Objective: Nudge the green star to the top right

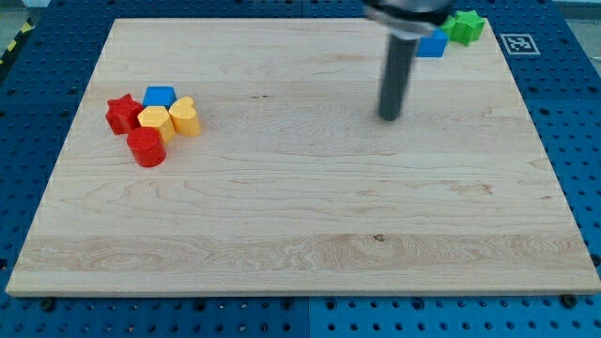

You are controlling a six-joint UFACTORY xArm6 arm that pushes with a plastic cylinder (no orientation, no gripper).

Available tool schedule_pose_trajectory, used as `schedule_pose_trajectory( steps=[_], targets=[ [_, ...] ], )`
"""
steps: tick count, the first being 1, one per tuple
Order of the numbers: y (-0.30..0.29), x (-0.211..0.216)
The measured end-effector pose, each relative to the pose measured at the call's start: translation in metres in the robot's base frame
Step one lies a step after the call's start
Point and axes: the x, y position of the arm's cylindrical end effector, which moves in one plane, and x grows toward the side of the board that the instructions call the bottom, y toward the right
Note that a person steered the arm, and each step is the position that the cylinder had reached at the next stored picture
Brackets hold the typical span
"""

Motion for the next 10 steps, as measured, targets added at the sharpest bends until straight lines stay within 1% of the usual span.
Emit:
schedule_pose_trajectory(
  steps=[1, 2, 3, 5, 6, 8, 9, 10],
  targets=[
    [0.098, -0.015],
    [0.118, -0.05],
    [0.119, -0.096],
    [0.122, -0.098],
    [0.124, -0.114],
    [0.124, -0.114],
    [0.124, -0.123],
    [0.113, -0.125]
  ],
)
